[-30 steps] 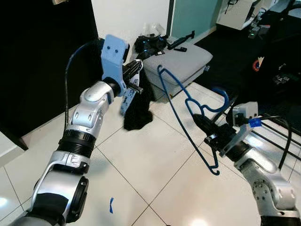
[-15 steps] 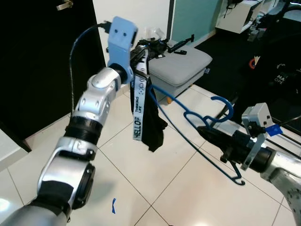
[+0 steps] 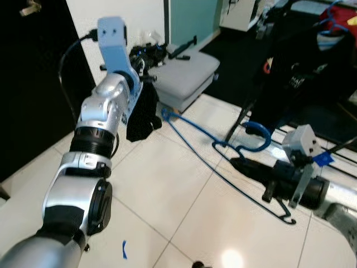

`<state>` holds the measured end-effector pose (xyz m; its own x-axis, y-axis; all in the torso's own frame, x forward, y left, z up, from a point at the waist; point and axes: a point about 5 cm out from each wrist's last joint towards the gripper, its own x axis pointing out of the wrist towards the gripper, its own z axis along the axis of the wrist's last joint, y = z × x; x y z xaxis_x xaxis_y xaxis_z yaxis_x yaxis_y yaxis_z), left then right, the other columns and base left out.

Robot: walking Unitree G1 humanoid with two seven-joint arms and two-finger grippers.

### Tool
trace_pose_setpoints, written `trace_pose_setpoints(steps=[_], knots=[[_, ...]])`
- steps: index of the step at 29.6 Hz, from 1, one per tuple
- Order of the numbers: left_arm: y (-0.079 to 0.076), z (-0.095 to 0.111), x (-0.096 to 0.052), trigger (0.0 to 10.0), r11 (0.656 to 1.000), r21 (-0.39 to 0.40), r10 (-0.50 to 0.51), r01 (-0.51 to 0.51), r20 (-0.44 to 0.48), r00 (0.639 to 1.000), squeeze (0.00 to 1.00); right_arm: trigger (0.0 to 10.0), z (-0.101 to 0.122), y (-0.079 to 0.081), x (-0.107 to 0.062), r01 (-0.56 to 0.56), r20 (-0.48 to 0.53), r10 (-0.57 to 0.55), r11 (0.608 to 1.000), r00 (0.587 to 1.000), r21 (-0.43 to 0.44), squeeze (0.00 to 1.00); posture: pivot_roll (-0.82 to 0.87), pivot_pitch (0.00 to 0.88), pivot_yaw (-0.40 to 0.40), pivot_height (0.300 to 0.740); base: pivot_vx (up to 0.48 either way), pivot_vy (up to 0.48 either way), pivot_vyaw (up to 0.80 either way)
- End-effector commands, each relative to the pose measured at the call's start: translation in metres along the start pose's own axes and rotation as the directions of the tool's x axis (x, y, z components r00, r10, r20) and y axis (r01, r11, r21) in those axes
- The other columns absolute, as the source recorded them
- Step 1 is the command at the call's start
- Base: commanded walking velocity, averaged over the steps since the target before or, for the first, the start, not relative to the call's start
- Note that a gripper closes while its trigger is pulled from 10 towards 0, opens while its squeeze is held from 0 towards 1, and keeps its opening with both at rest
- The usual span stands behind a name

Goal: Hang hanger

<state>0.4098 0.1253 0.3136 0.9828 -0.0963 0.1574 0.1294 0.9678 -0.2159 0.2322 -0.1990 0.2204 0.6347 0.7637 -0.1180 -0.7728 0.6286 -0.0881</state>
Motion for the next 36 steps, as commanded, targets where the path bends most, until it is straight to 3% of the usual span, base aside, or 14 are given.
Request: trace_pose_setpoints(steps=[1, 7, 10, 16, 20, 24, 29, 34, 36], knots=[[-0.013, 0.000, -0.003, 10.0, 0.998, -0.063, -0.010, 0.009, -0.022, 1.000, 0.00, 10.0, 0.004, 0.006, 0.008, -0.012, 0.016, 0.013, 1.000, 1.000, -0.009, 0.00, -0.03, 0.168, 0.051, 0.740, 0.000, 0.000, 0.00], [-0.026, -0.002, -0.007, 10.0, 0.995, -0.101, -0.023, 0.019, -0.039, 0.999, 0.00, 10.0, 0.005, 0.005, 0.018, 0.002, 0.038, -0.002, 1.000, 0.999, -0.007, 0.00, -0.03, 0.169, 0.047, 0.740, 0.000, 0.000, 0.00], [-0.035, -0.006, -0.012, 10.0, 0.985, -0.171, -0.025, 0.012, -0.074, 0.997, 0.00, 10.0, 0.008, 0.003, 0.026, 0.023, 0.060, -0.022, 1.000, 0.998, -0.005, 0.00, -0.03, 0.170, 0.043, 0.740, 0.000, 0.000, 0.00], [-0.039, -0.009, -0.015, 10.0, 0.978, -0.210, -0.018, -0.001, -0.089, 0.996, 0.00, 10.0, 0.010, 0.000, 0.030, 0.048, 0.066, -0.048, 0.999, 0.997, -0.010, 0.00, -0.02, 0.171, 0.043, 0.740, 0.000, 0.000, 0.00], [-0.039, -0.009, -0.019, 10.0, 0.968, -0.243, 0.030, -0.054, -0.099, 0.995, 0.00, 10.0, 0.011, -0.009, 0.030, 0.129, 0.061, -0.128, 0.992, 0.990, -0.008, 0.00, -0.03, 0.171, 0.042, 0.740, 0.000, 0.000, 0.00], [-0.043, -0.009, -0.021, 10.0, 0.967, -0.252, 0.019, -0.045, -0.105, 0.994, 0.00, 10.0, 0.011, -0.013, 0.030, 0.159, 0.053, -0.158, 0.987, 0.986, -0.009, 0.00, -0.03, 0.171, 0.042, 0.740, 0.000, 0.000, 0.00], [-0.060, -0.011, -0.030, 10.0, 0.958, -0.287, -0.029, -0.011, -0.135, 0.990, 0.00, 10.0, 0.005, -0.028, 0.031, 0.267, 0.002, -0.267, 0.964, 0.964, 0.000, 0.00, -0.02, 0.170, 0.041, 0.740, 0.000, 0.000, 0.00], [-0.064, -0.013, -0.032, 10.0, 0.956, -0.292, -0.042, -0.002, -0.143, 0.989, 0.00, 10.0, 0.005, -0.029, 0.030, 0.280, -0.006, -0.280, 0.960, 0.960, -0.001, 0.00, -0.03, 0.169, 0.041, 0.740, 0.000, 0.000, 0.00], [-0.065, -0.014, -0.032, 10.0, 0.958, -0.287, -0.036, -0.007, -0.146, 0.989, 0.00, 10.0, 0.004, -0.023, 0.031, 0.223, -0.024, -0.223, 0.975, 0.975, -0.006, 0.00, -0.03, 0.167, 0.041, 0.740, 0.000, 0.000, 0.00]])
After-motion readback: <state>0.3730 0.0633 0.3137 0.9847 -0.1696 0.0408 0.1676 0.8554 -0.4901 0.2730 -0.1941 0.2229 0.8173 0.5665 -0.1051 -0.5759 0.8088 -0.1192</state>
